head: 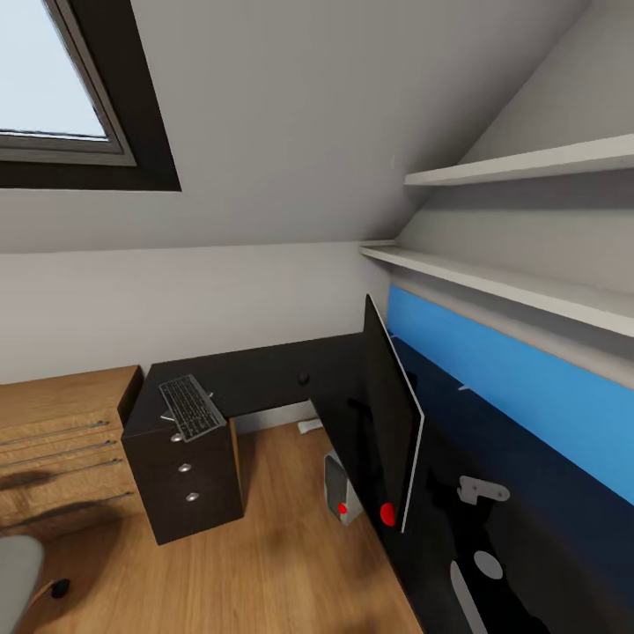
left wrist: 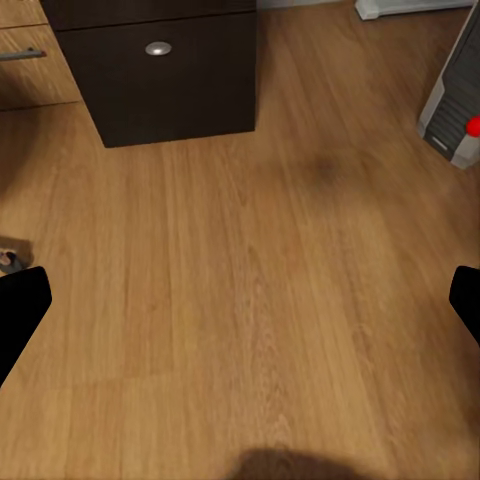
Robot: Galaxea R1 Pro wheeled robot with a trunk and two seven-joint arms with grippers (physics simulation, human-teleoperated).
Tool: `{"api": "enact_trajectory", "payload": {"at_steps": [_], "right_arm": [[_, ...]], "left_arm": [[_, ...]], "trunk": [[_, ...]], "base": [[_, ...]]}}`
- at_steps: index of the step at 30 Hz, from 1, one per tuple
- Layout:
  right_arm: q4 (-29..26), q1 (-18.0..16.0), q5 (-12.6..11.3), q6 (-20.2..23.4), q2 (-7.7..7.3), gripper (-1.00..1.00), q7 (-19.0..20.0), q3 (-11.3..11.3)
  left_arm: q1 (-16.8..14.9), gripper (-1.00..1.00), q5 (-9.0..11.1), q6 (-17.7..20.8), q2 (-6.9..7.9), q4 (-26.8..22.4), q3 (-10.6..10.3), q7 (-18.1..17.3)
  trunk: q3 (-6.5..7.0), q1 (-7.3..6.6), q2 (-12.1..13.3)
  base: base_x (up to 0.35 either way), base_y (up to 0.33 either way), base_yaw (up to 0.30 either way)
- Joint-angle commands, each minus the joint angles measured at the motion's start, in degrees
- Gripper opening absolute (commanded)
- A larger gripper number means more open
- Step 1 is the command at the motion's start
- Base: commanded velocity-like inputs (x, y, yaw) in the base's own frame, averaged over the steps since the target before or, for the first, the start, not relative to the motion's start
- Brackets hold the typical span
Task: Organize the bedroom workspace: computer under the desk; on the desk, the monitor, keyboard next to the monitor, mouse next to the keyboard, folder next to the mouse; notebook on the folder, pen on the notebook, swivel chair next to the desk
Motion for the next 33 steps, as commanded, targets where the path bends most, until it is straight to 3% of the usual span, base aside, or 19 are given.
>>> {"api": "enact_trajectory", "payload": {"at_steps": [1,12,25,33], "right_arm": [[0.05,-0.03,-0.06,-0.2,0.04,1.0,0.0,-0.07],[0.09,-0.02,0.12,-0.26,0.04,1.0,0.31,0.05],[0.15,-0.01,0.23,-0.28,0.04,1.0,0.58,0.29],[0.19,0.02,0.44,-0.24,0.04,1.0,3.93,0.37]], "left_arm": [[-0.02,1.0,0.25,-0.16,-0.02,0.04,0.06,-0.11],[-0.02,1.0,0.25,-0.18,0.02,0.04,0.06,-0.11],[-0.02,1.0,0.28,-0.16,0.02,0.04,0.06,-0.11],[-0.03,1.0,0.27,-0.16,0.02,0.04,0.06,-0.11]], "trunk": [[-0.02,0.02,-0.04],[-0.02,0.02,-0.04],[-0.02,0.02,-0.04],[-0.02,0.02,-0.04]], "base": [[0.007,0.0,0.0],[0.165,0.0,0.0],[0.025,0.0,0.0],[0.001,0.0,0.0]]}}
